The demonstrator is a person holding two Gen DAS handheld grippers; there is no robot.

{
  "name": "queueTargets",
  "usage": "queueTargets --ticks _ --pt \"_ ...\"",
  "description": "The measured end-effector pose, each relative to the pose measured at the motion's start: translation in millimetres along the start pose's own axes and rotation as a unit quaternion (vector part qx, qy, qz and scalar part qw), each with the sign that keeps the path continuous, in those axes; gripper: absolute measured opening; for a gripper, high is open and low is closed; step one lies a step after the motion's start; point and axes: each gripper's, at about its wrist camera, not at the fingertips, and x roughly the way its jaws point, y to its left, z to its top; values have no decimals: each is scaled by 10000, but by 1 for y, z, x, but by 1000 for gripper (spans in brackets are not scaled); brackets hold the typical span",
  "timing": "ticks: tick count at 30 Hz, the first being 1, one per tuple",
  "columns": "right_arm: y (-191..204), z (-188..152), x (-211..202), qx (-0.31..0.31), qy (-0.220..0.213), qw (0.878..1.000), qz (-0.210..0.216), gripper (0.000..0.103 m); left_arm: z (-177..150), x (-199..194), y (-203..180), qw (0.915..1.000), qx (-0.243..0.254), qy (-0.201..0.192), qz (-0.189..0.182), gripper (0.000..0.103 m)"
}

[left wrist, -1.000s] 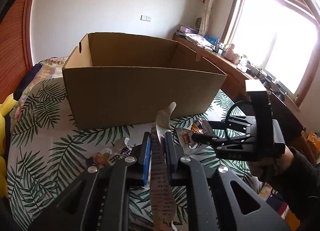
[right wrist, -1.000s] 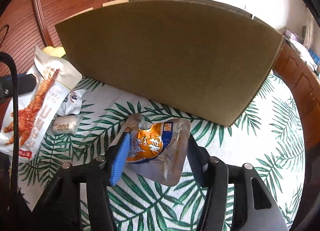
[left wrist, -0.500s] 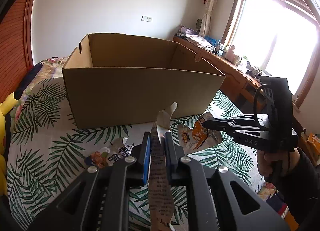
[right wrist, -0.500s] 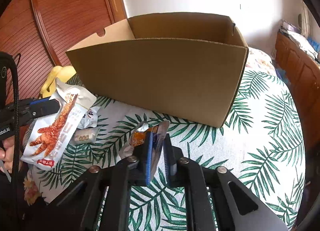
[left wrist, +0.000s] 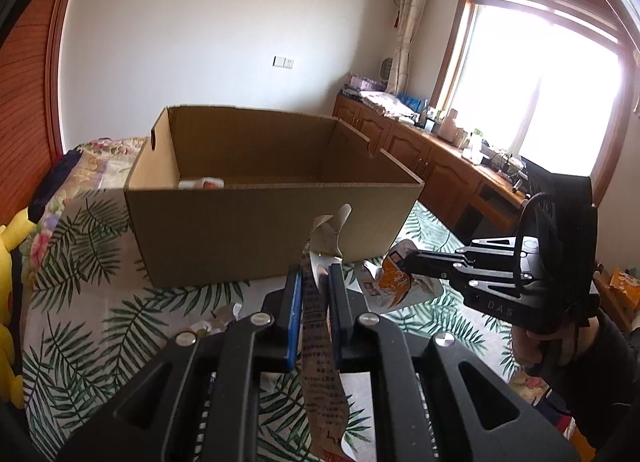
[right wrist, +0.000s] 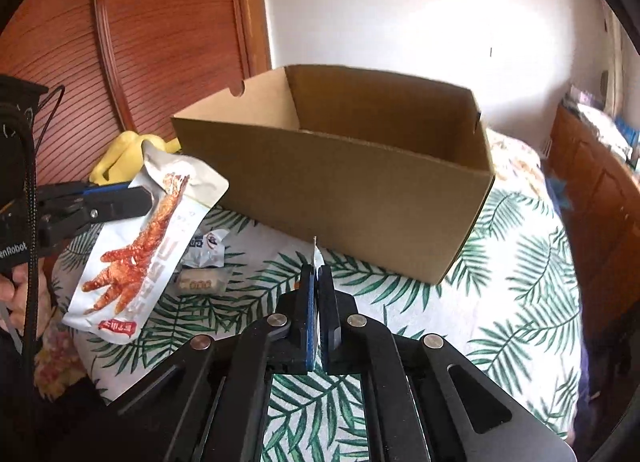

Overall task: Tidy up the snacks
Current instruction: 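Carry both bags over the box and open both tools to drop them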

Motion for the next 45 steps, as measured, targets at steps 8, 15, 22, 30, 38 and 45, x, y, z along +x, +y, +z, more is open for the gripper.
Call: queueTargets --ticks 8,15,22,30,38,45 --pt "-1 22 -22 -164 -233 9996 -84 0 33 -8 -7 9996 111 -240 -58 8" --pt "-1 52 -47 -387 -578 9974 -163 0 72 -15 -12 9980 295 -560 -35 8" --pt "0 81 -59 -577 -888 9939 -323 0 114 -5 -14 9964 435 -731 34 8" --pt "-6 109 -51 -641 -1028 9919 -375 0 147 13 -10 9945 594 -839 220 8" --pt "-21 122 -30 -567 -974 9928 -399 0 166 45 10 9949 557 -764 361 9" --pt "-43 121 -7 -402 -833 9947 -443 0 169 81 27 9950 537 -592 601 9"
